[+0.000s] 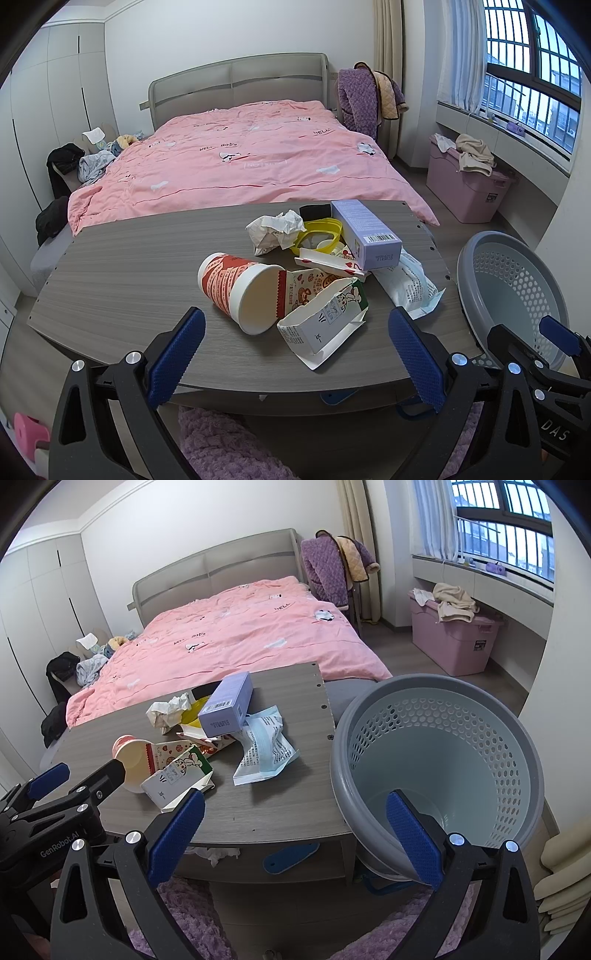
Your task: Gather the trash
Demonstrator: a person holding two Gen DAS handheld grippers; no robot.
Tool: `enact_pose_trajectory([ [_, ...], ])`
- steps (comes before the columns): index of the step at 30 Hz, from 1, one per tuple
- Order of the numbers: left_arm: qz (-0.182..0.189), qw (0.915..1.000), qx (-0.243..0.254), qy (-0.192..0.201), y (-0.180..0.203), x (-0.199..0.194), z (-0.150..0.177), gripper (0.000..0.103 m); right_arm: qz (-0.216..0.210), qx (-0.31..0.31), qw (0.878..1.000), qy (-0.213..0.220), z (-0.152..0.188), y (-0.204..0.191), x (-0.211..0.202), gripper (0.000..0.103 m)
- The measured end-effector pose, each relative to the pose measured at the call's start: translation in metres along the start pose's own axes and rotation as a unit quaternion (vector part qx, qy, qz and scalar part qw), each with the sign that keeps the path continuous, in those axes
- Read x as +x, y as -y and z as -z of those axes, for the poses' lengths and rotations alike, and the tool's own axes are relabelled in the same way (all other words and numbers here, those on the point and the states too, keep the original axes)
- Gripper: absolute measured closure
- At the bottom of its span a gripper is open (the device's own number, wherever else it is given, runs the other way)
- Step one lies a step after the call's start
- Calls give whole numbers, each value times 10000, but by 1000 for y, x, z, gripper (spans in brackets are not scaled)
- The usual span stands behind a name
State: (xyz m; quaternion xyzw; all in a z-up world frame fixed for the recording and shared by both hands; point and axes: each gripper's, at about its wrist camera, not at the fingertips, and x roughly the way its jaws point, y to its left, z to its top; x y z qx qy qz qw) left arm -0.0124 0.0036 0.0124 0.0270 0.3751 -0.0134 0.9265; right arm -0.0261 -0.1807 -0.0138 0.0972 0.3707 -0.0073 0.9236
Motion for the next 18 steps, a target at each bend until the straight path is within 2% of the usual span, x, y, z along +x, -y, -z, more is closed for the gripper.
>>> enact_pose_trajectory([
  [18,-5,10000,3,14,1,-2,0,8,-6,3,10000,5,1,0,1,6],
])
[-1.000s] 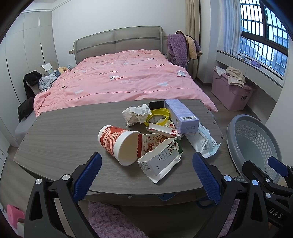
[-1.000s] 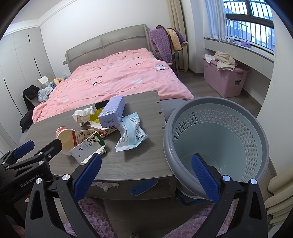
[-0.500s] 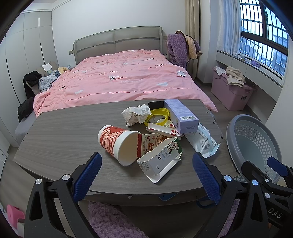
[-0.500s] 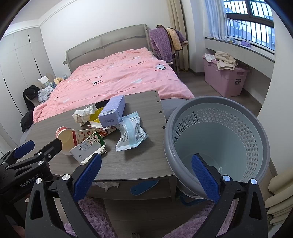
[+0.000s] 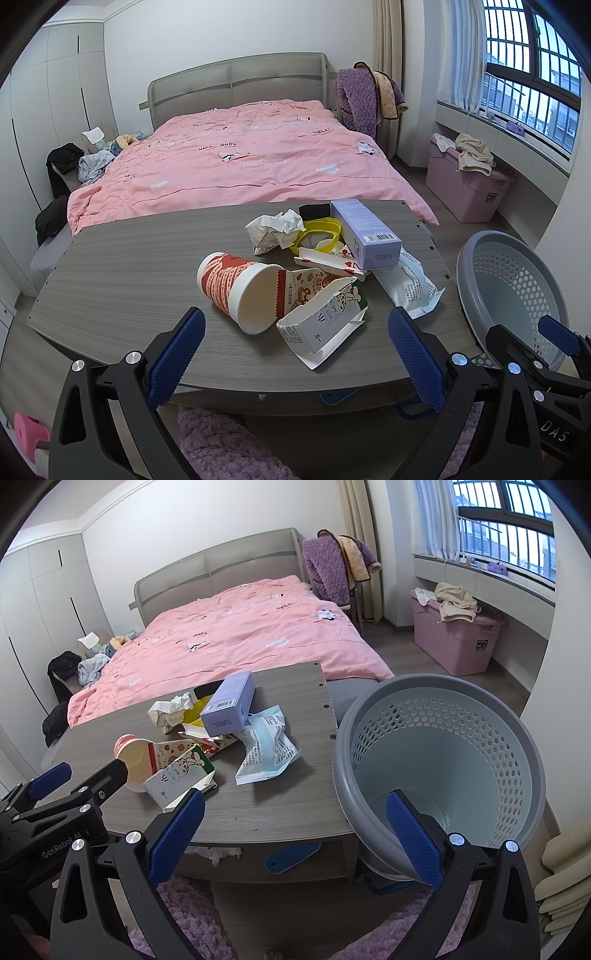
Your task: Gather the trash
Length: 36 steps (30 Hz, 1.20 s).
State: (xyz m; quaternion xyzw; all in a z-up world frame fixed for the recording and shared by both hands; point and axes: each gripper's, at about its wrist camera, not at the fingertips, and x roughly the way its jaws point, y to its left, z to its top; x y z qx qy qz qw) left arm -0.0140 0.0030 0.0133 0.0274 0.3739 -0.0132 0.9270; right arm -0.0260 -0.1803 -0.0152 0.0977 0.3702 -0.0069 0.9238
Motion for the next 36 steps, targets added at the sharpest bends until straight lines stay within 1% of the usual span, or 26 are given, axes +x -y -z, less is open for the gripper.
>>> enact_pose_trajectory([
  [22,3,10000,-18,-25,-1,0,0,8,-17,7,10000,-8,0,0,0,6],
  [27,-39,9999,-115,-88,-10,5,0,8,-71,6,9999,-74,-1,-1,1,6],
  [36,-361,9976,-460,-367,-48,33,0,8,-190,23,9997,-168,0,-8,26,6],
])
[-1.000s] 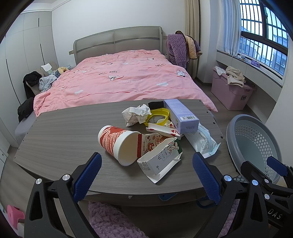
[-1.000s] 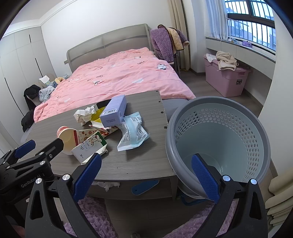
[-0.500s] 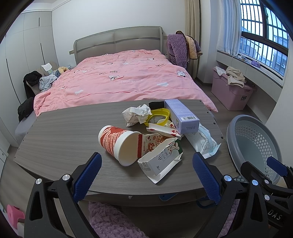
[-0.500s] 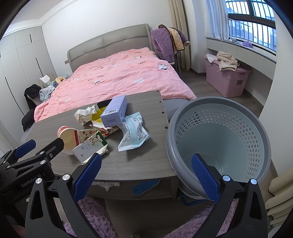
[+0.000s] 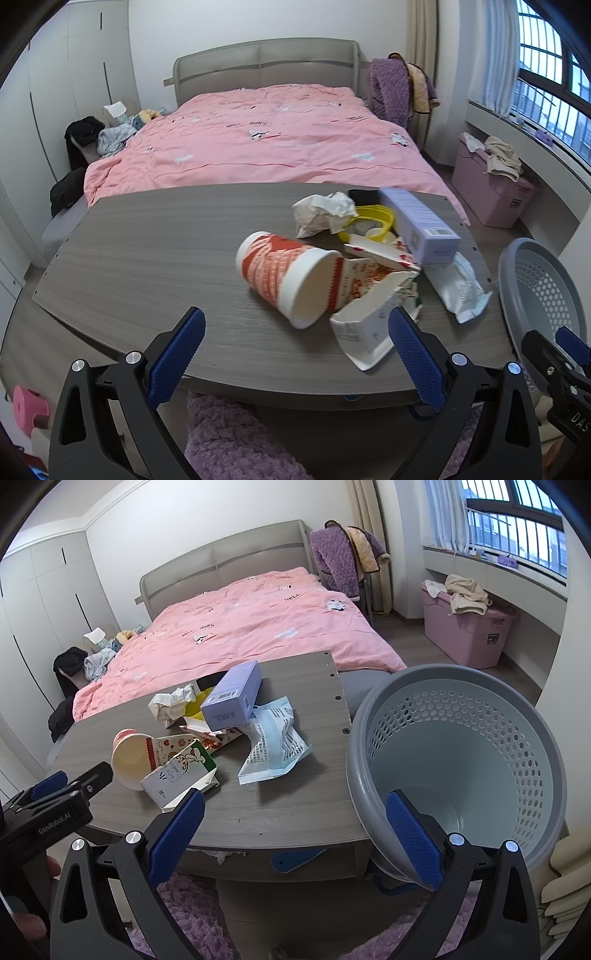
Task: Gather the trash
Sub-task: 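Reach the left gripper to the red-and-white paper cup and close on it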
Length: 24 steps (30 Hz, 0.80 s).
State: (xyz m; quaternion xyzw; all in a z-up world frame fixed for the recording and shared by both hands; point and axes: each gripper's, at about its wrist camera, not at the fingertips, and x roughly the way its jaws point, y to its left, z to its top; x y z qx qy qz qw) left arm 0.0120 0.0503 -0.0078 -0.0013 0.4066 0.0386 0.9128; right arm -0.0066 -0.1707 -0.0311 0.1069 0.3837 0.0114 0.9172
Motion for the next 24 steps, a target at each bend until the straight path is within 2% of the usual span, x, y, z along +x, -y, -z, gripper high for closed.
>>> enact_pose_trajectory([
  [7,-110,9996,-194,-192,-19,23,-13,8,-163,35,9998,-111,-4,1,22,6],
  [15,-240,9988,-224,-367,-16,54,-14,8,-234,83,9994,-237,-5,6,38,6],
  [24,-529,9977,-407,-110,-28,78,-11,8,-213,139,9992,-306,-4,11,47,6],
])
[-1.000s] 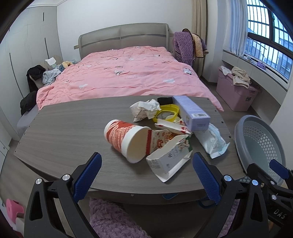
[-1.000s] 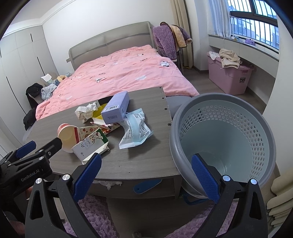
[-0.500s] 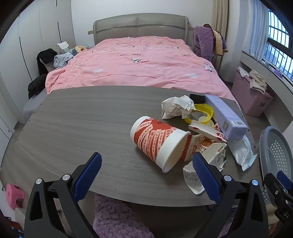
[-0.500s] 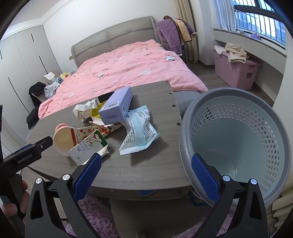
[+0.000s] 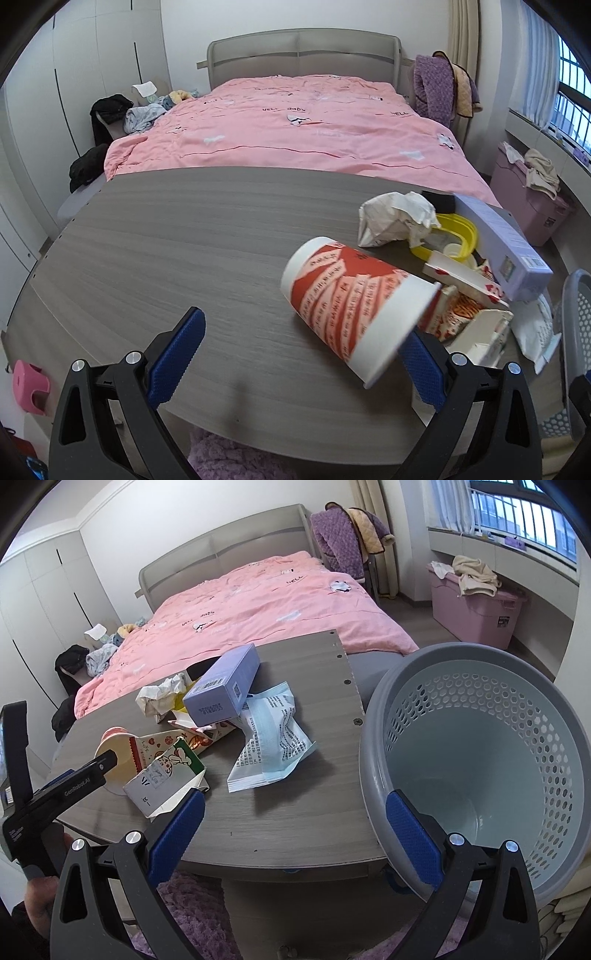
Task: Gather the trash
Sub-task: 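Reach the left gripper to the red-and-white paper cup and close on it, then grasp the blue-white mask packet with the right gripper while the left gripper holds the cup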
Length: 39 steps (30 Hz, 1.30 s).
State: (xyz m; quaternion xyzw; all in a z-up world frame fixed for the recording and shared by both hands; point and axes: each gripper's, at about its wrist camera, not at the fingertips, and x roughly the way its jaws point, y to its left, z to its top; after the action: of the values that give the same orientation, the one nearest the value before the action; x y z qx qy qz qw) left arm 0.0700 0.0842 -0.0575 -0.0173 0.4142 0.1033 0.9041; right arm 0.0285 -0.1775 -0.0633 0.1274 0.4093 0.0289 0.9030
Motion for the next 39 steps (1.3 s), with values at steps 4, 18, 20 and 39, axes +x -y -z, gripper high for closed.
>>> enact_pose_trajectory([
  [4,-57,10000,15,58,2,8,1,8,26,-22,10000,-27,1,-1,3,7],
  [18,33,9995,38,324,-4,20,-9,23,29,-207,9998,-6,-7,-7,15,6],
  [20,95,9996,35,266,-6,23,-11,33,19,-245,9997,-20,-9,-8,17,6],
  [39,112,9999,-81,101,-32,31,-17,96,561,-903,9940,-240,-36,-30,53,7],
])
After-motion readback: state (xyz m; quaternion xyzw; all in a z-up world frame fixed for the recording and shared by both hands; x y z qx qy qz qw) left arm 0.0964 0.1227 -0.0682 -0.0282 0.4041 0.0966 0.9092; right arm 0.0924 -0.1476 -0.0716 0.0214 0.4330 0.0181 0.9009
